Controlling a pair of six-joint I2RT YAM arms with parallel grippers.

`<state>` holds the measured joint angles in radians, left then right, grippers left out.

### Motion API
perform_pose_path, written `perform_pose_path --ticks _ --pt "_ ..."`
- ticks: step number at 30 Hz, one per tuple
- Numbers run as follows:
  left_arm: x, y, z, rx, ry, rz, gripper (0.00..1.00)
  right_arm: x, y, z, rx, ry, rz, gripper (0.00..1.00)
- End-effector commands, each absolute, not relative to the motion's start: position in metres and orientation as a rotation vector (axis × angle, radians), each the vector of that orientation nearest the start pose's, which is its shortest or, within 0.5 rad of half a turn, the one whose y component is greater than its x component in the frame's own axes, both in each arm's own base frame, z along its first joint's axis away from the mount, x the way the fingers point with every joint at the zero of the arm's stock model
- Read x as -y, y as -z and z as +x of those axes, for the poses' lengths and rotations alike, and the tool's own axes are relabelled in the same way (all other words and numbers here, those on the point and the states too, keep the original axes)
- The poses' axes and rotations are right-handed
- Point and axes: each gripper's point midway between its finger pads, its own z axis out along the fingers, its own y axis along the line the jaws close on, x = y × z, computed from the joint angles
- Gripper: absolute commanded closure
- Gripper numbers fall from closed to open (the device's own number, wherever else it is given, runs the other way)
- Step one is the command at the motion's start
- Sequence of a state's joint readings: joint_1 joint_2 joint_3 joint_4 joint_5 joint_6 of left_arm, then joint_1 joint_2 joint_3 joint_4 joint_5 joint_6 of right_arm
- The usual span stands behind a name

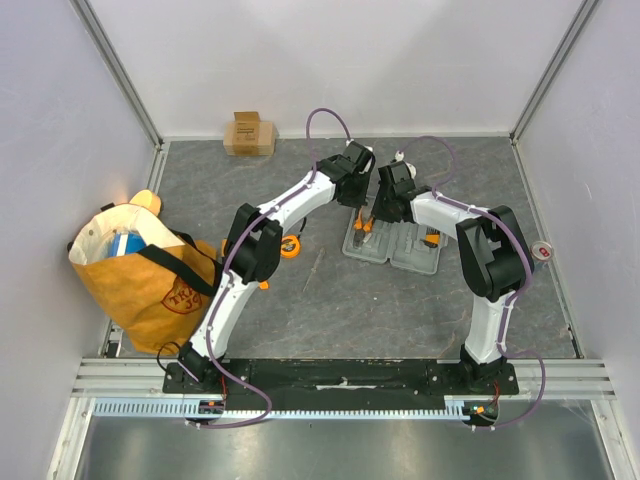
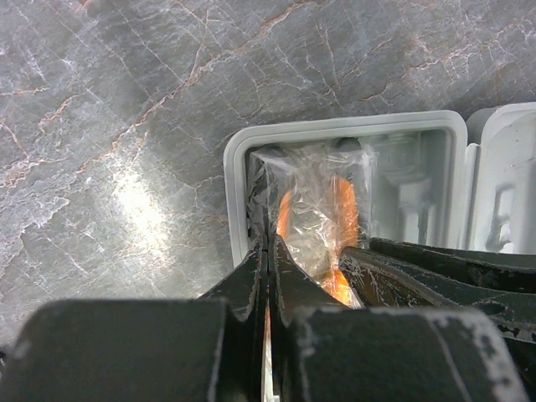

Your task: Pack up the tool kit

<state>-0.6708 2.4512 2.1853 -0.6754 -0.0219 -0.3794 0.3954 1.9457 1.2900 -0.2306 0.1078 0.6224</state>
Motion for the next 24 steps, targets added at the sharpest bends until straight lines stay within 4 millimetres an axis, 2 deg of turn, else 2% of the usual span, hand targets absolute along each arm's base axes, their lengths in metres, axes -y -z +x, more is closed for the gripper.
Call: perform_pose_path --ticks 1,8,13,18,21,24 --pt "0.360 0.025 0.403 -2.781 0.230 0.450 0.98 -0.185 -0.019 0.429 -2.504 -0.283 0.364 0.78" --pt "0.362 0.046 0.375 -2.886 0.190 0.465 0.98 -0.184 -0.008 0.421 -2.530 -0.284 0.405 0.79" --pt "0.357 0.051 0.357 -2.954 0.078 0.499 0.98 -0.186 -0.004 0.418 -2.544 -0.305 0.433 0.80" --pt "0.353 0.054 0.335 -3.016 0.073 0.537 0.98 -0.190 -0.006 0.421 -2.536 -0.330 0.449 0.79" --pt "0.363 0.045 0.333 -3.037 0.200 0.527 0.98 -0.194 -0.013 0.422 -2.527 -0.358 0.444 0.79" --pt "0.375 0.010 0.352 -2.957 0.357 0.478 0.98 -0.196 -0.036 0.430 -2.480 -0.375 0.428 0.79"
